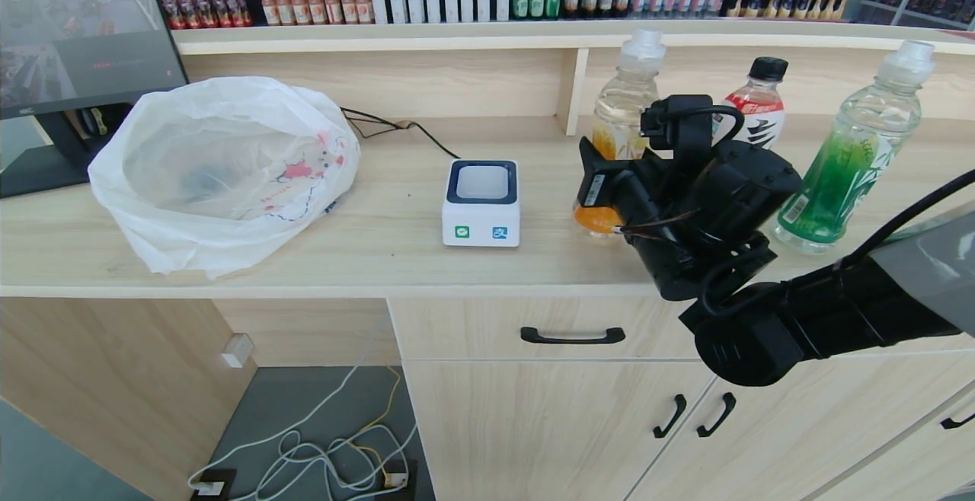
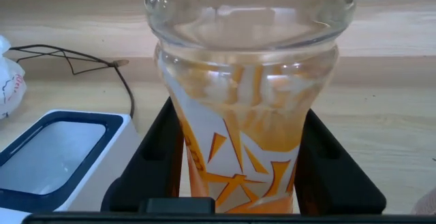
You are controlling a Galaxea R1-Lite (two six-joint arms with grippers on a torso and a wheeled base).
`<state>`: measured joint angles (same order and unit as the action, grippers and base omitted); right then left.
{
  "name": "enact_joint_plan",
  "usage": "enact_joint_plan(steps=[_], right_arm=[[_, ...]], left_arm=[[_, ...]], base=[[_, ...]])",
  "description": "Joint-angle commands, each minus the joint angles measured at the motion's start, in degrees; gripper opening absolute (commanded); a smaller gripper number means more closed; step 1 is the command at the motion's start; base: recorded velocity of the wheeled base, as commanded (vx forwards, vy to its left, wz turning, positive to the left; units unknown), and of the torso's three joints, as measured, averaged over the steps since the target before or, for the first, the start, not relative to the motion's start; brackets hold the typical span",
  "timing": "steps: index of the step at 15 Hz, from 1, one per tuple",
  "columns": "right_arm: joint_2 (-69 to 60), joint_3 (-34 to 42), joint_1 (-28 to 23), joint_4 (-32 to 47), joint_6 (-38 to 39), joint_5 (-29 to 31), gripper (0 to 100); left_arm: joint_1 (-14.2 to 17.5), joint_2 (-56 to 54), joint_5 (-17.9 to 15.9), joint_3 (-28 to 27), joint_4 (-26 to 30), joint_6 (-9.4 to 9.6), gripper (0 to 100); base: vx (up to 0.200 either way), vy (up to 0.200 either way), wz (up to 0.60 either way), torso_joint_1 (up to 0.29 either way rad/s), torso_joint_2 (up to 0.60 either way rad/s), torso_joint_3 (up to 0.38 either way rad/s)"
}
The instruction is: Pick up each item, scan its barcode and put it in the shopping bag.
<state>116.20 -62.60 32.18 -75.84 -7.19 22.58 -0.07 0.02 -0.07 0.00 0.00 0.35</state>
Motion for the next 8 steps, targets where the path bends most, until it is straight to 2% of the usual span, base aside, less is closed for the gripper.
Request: enact_joint_plan(steps=[1,8], right_arm=[[-0.80,0.02,-0.02,-0.36,-0.01,0.01,0],[-3.35,0.55,0.34,-0.28,-0.01,0.01,0]], left_arm=[[-0.01,-0.02,-0.01,0.00,0.00,0.00,100],[-0.01,-0.02,0.07,0.00,0.00,0.00,100]], base=[[0.000,0.000,0.00,0.000,0.00,0.000],[0.000,0.000,0.00,0.000,0.00,0.000]])
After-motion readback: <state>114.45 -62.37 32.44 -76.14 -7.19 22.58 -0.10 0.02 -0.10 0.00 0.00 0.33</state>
